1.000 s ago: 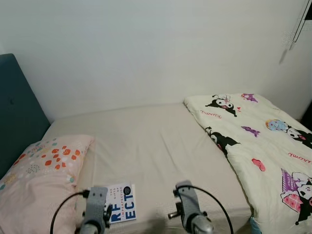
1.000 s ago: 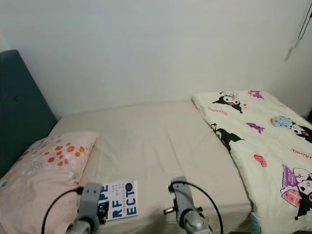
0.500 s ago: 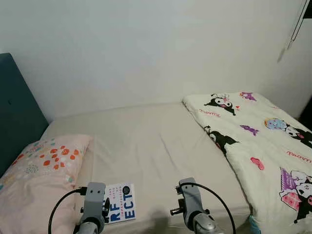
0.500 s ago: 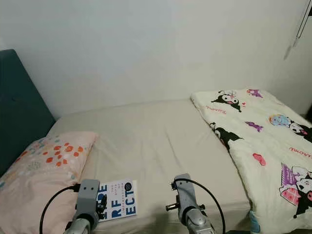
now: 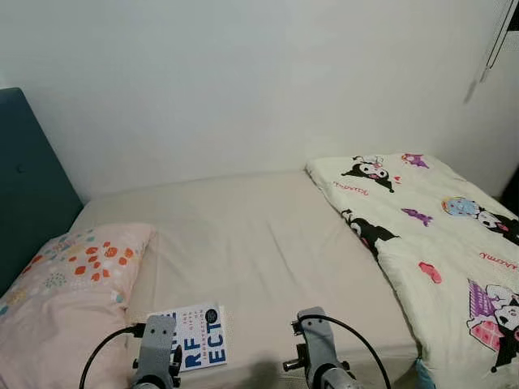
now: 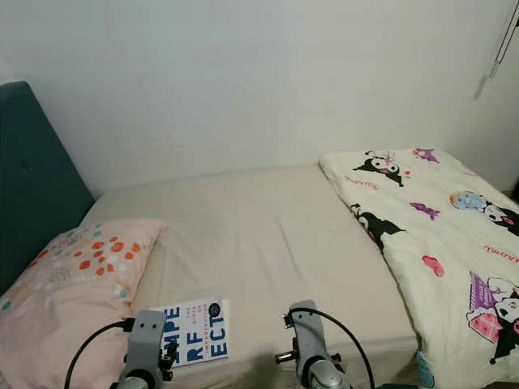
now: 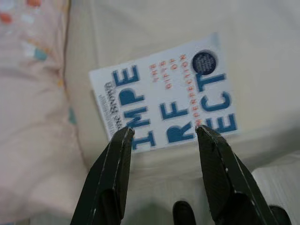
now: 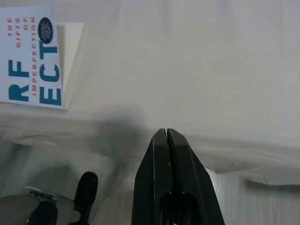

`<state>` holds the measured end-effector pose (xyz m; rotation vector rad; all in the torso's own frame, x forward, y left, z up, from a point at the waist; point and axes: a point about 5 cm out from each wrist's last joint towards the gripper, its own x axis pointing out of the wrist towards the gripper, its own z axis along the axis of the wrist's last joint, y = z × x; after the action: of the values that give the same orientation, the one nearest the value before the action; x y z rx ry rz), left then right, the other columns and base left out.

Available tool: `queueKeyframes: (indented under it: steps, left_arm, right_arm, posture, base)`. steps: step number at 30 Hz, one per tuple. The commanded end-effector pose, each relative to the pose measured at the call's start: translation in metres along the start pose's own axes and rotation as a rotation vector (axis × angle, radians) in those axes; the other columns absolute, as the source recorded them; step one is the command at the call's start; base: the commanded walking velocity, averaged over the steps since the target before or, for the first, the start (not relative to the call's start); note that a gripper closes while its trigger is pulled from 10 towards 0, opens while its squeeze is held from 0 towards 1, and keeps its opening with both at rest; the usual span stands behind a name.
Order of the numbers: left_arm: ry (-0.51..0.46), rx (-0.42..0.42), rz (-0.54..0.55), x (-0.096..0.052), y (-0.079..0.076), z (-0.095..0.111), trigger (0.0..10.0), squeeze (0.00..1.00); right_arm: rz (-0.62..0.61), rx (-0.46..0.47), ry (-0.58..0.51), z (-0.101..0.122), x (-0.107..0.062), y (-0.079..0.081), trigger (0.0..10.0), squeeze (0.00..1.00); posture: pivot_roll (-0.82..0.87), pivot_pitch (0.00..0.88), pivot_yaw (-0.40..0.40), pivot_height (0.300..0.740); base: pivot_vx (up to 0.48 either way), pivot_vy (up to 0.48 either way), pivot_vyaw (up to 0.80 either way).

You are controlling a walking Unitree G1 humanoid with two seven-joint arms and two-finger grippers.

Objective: Clean up the room

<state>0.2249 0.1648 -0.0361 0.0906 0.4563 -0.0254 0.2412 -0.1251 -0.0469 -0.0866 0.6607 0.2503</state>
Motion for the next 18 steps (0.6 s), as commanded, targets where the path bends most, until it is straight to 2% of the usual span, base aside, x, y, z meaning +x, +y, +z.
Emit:
queueKeyframes:
  steps: [1,4,5,6,9,10,18]
  left_arm:
    - [0.005,0.020,-0.008,0.000,0.003,0.000,10.0,0.00]
    - [0.003,0.060,-0.011,0.000,0.005,0.001,10.0,0.00]
    - [0.003,0.060,-0.011,0.000,0.005,0.001,10.0,0.00]
    - [-0.001,0.047,0.000,-0.002,0.006,0.001,10.0,0.00]
    - [-0.014,0.044,0.000,-0.007,0.004,0.001,10.0,0.00]
    - [-0.025,0.039,0.006,-0.008,0.004,0.002,10.0,0.00]
    - [-0.065,0.010,0.024,-0.013,0.000,0.009,10.0,0.00]
  right_arm:
    - [0.012,-0.005,-0.010,0.004,0.001,0.003,10.0,0.00]
    - [0.004,-0.014,-0.025,0.007,0.002,0.002,10.0,0.00]
    - [0.004,-0.014,-0.025,0.007,0.002,0.002,10.0,0.00]
    - [-0.002,-0.008,-0.029,0.007,0.001,0.001,10.0,0.00]
    - [-0.018,0.028,-0.042,0.006,-0.001,-0.001,10.0,0.00]
    - [-0.015,0.023,-0.047,0.006,-0.002,0.000,10.0,0.00]
    - [0.005,-0.020,-0.046,0.006,-0.002,0.001,10.0,0.00]
  posture:
    - [0.00,0.041,0.035,0.732]
    - [-0.01,0.121,0.038,0.732]
    - [-0.01,0.121,0.038,0.732]
    - [-0.01,0.165,0.036,0.732]
    - [0.00,0.197,0.031,0.732]
    - [0.00,0.234,0.024,0.732]
    - [0.00,0.251,0.018,0.732]
  base:
    - [0.000,0.000,0.00]
    - [0.000,0.000,0.00]
    - [0.000,0.000,0.00]
    - [0.000,0.000,0.00]
    - [0.000,0.000,0.00]
    - [0.000,0.000,0.00]
    - [0.000,0.000,0.00]
